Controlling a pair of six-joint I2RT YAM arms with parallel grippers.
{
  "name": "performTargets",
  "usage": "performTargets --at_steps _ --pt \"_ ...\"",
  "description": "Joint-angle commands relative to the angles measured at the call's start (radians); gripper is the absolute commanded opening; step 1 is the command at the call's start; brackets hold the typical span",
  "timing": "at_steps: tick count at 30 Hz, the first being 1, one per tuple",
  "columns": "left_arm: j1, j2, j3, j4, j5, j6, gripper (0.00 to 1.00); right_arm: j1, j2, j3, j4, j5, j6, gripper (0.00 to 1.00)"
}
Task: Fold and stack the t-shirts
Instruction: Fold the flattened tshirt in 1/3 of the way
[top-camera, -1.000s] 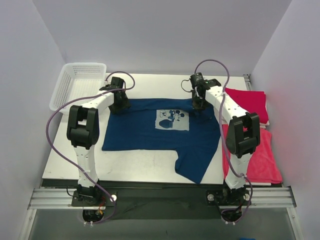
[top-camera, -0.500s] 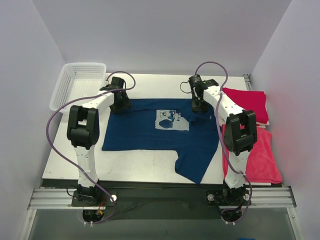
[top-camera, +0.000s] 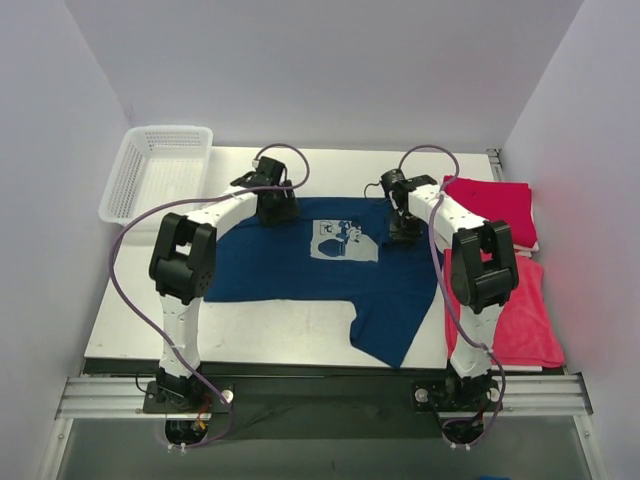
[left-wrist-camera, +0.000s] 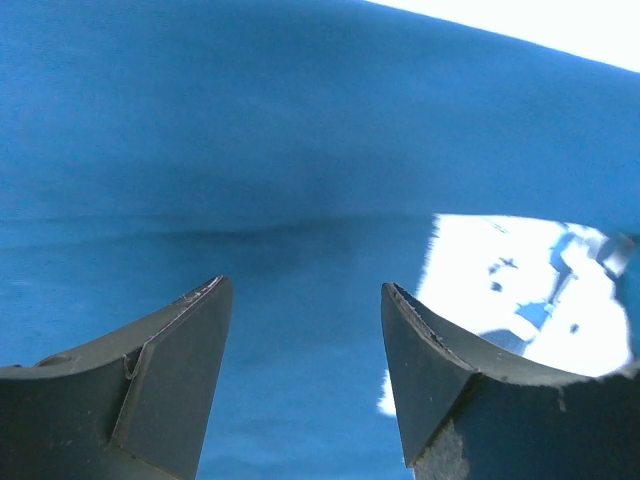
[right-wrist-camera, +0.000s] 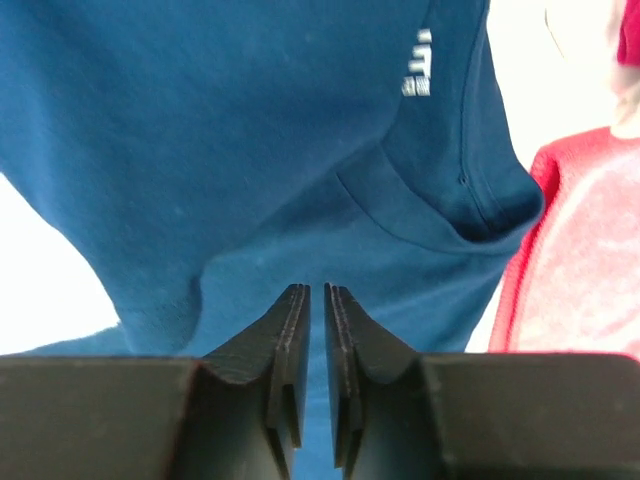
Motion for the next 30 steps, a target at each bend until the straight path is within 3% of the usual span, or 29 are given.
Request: performTargets --at_steps 1,6,30 --pt "-0.033 -0.009 0.075 0.049 0.038 0.000 0.71 -0.007 0.001 0.008 0.034 -0.007 0.014 0.16" --pt "-0.046 0.011 0.092 0.040 0.038 -0.003 0.71 -0.022 0.053 0.040 0.067 -0.059 0.008 0.26" --pt "-0.047 0.023 0.108 0.028 0.038 0.003 0.72 -0.028 0.198 0.129 0.117 -0.082 0.026 0.24"
